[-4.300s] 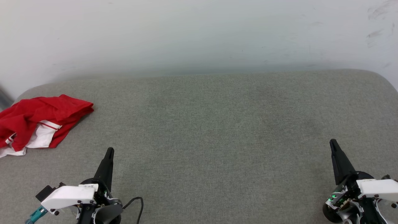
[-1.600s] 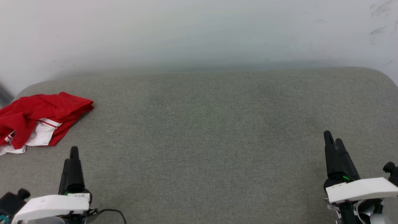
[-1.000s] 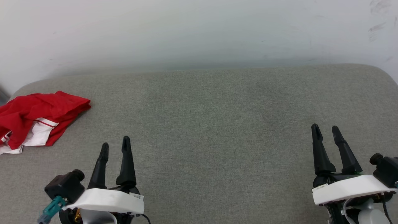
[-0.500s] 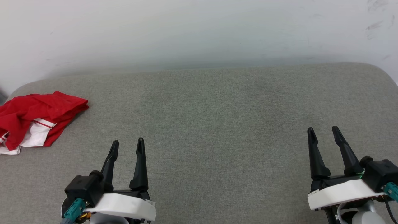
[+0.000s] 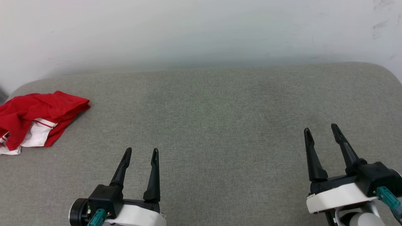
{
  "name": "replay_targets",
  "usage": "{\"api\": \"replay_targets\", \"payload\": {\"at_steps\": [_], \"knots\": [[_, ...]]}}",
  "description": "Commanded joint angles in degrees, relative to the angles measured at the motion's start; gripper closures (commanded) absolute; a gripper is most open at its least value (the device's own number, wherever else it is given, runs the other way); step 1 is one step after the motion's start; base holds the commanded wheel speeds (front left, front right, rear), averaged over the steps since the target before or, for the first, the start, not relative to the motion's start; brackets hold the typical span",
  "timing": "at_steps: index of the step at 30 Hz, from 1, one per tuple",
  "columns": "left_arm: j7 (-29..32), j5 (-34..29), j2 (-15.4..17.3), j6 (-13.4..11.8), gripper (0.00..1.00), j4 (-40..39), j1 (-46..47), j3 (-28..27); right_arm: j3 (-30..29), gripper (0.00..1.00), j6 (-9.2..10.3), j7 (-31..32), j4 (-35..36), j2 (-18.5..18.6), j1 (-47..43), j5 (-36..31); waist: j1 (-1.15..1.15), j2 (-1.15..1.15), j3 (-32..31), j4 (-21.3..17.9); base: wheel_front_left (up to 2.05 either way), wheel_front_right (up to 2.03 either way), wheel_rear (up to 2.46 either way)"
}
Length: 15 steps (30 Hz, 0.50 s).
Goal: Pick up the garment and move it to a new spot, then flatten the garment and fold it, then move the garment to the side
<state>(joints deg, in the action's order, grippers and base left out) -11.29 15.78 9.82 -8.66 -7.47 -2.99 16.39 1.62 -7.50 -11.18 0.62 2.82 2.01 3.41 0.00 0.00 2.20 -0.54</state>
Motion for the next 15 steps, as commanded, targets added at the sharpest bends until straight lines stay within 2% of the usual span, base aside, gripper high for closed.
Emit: {"api": "replay_targets", "payload": {"at_steps": [1, 6, 15], "knots": [[-0.63, -1.03, -0.13, -0.16, 0.00, -0.78, 0.09, 0.30, 0.43, 0.00, 0.02, -0.66, 0.92, 0.11, -0.33, -1.15, 0.00, 0.00, 0.06, 0.01, 0.00, 0.00, 0.00], [-1.18, -0.19, -2.29, 1.91, 0.00, -1.20, -1.26, -2.76, 0.29, 0.00, 0.02, -1.24, 0.54, 0.11, -0.44, -0.63, 0.00, 0.00, 0.03, -0.02, 0.00, 0.00, 0.00], [-2.20, -0.97, -6.39, 10.04, 0.00, -0.78, -3.45, -11.62, -0.32, 0.00, 0.02, -2.29, 0.31, 0.10, -0.83, 0.45, 0.00, 0.00, 0.05, -0.08, 0.00, 0.00, 0.00]]}}
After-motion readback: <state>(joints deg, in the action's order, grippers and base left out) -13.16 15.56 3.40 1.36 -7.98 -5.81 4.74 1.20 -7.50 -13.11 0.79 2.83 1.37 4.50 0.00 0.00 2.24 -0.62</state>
